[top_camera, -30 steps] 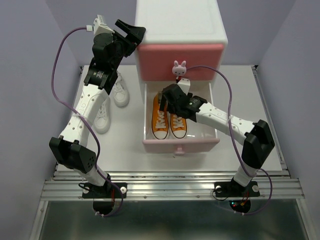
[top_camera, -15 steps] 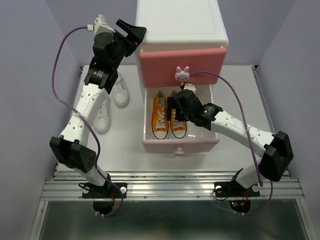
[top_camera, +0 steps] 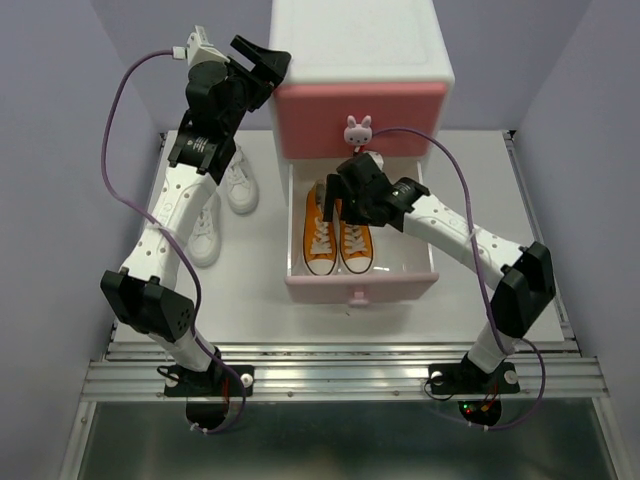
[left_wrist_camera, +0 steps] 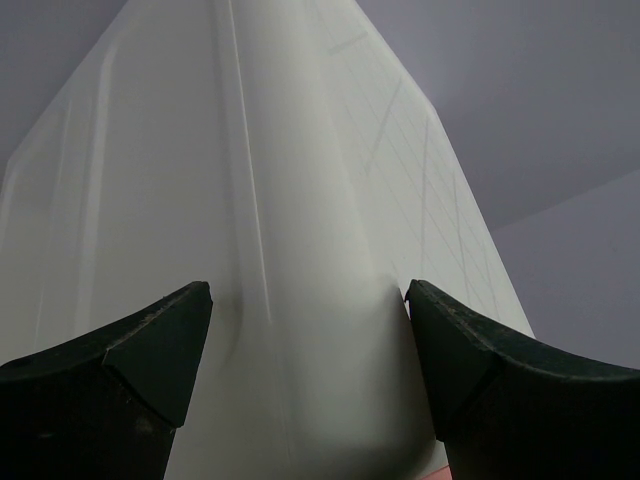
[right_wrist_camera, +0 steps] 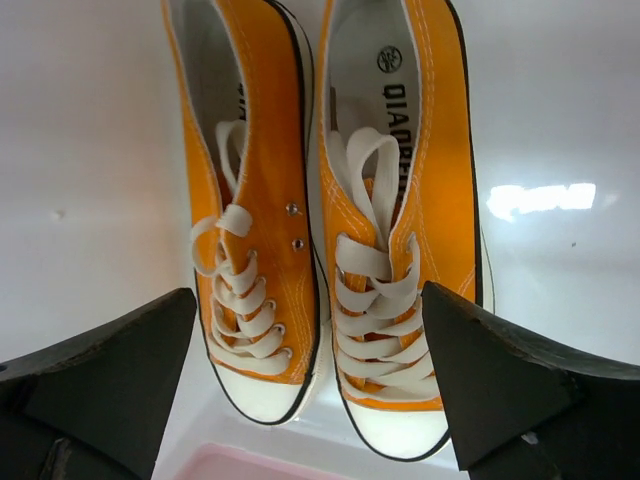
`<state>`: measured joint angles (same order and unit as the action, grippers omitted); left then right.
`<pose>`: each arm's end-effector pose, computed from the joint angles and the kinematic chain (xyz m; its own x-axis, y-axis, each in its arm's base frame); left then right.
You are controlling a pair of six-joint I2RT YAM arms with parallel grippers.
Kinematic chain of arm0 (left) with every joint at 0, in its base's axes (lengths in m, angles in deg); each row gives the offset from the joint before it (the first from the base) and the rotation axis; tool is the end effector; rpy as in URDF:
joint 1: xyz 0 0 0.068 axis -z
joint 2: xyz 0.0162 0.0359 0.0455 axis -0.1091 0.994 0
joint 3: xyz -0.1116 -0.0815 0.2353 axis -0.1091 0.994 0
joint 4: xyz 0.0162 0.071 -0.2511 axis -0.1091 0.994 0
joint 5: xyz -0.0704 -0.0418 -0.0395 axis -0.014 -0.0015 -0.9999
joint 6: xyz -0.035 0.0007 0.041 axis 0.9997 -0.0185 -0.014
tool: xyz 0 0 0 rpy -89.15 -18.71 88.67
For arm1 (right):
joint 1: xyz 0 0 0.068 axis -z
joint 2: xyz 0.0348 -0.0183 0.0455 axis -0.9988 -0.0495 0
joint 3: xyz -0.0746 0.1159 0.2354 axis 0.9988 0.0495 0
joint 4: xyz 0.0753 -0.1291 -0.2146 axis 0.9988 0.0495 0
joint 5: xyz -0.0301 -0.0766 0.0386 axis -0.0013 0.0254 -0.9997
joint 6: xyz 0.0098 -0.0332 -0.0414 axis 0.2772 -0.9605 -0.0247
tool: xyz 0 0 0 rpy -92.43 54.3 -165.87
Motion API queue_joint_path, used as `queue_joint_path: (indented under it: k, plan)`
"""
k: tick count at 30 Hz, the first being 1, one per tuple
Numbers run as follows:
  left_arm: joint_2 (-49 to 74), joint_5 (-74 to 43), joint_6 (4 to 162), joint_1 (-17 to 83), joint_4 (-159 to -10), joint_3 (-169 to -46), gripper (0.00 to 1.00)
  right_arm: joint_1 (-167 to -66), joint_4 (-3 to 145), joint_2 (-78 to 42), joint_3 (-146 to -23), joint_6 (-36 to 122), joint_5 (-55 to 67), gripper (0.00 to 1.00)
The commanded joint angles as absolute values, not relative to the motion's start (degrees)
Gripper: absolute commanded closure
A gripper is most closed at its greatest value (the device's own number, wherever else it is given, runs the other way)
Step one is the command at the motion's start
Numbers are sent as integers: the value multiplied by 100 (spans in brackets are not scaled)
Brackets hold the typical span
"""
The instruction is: Place and organize the shoes in the shoe cabinet
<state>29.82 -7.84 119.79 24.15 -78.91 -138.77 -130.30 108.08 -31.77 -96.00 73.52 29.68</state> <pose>0.3535 -0.1144 0.4948 -0.1595 -0.7368 -0.6571 0.2964 0.5991 -0.7438 0.2764 0.2452 0.3258 -0.7224 0.1234 -0.6803 -0.0894 0.9590 0.2689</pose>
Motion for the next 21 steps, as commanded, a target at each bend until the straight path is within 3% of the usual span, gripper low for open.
queue_joint_path:
  k: [1, 7, 15, 21]
  plan:
    - [3586, -583, 11074, 2287, -5100, -13359, 12, -12488, 10213, -3796, -11061, 7143, 2294, 0]
    - [3577, -600, 11056, 2287, -5100, -13403, 12, -12487, 10670, -3973, -11318, 6870, 2074, 0]
    - [3665, -618, 11039, 2279, -5100, -13535, 12, -12487, 10855, -2717, -9475, 7748, 1721, 0]
    - [3753, -653, 11030, 2270, -5082, -13676, 12, -12487, 10934, -2058, -8944, 7548, 1836, 0]
